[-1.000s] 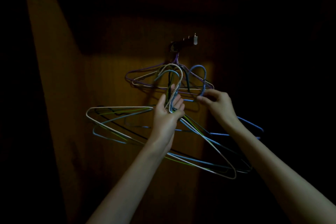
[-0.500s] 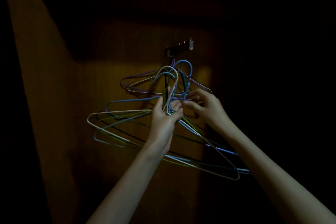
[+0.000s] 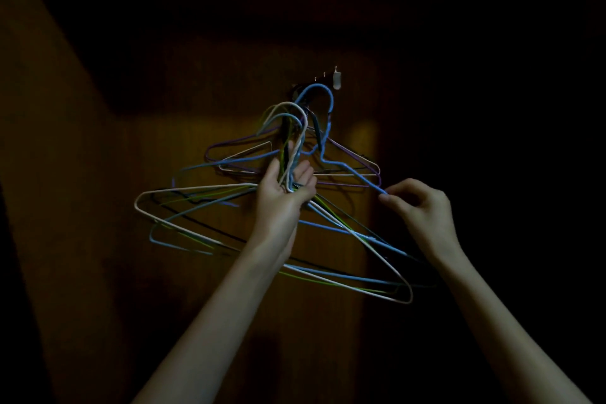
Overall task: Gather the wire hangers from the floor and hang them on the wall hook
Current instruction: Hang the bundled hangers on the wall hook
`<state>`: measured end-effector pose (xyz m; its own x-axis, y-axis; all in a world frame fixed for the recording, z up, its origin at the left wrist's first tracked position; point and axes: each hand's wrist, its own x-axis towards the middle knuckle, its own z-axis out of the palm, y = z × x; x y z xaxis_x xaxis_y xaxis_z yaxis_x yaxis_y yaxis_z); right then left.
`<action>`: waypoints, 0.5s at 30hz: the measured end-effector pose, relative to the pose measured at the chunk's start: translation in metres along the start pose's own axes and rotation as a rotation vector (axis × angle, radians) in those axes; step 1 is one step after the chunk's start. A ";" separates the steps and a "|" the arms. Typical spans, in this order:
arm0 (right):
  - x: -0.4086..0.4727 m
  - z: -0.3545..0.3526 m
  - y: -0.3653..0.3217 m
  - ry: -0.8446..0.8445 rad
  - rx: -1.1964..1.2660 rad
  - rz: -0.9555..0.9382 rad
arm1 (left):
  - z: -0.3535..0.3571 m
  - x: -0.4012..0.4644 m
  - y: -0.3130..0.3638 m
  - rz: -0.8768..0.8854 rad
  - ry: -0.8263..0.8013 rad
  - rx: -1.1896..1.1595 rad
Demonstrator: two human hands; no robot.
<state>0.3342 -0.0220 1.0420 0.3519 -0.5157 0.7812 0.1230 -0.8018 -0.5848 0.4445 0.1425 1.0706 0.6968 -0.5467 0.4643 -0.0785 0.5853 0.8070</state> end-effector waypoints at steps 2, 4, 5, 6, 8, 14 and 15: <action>0.008 -0.002 0.002 0.062 0.008 -0.015 | -0.002 0.006 -0.001 0.005 0.010 -0.005; 0.019 -0.004 0.003 0.102 0.007 -0.024 | -0.003 0.011 0.000 0.028 0.015 0.011; 0.024 -0.005 0.004 0.117 0.007 -0.022 | -0.004 0.014 0.000 0.039 0.016 0.012; 0.030 -0.005 0.005 0.129 0.006 -0.019 | -0.005 0.017 -0.001 0.045 0.016 0.007; 0.043 -0.004 0.009 0.144 -0.006 -0.010 | -0.008 0.024 -0.002 0.055 0.018 0.008; 0.080 0.022 0.033 0.128 -0.076 0.057 | -0.018 0.048 -0.008 0.072 0.029 0.022; 0.087 0.029 0.039 0.124 -0.086 0.068 | -0.019 0.052 -0.009 0.075 0.036 0.015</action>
<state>0.3965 -0.0895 1.0812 0.2392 -0.5983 0.7648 0.0212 -0.7842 -0.6201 0.4948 0.1204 1.0806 0.7135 -0.4797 0.5106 -0.1423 0.6144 0.7761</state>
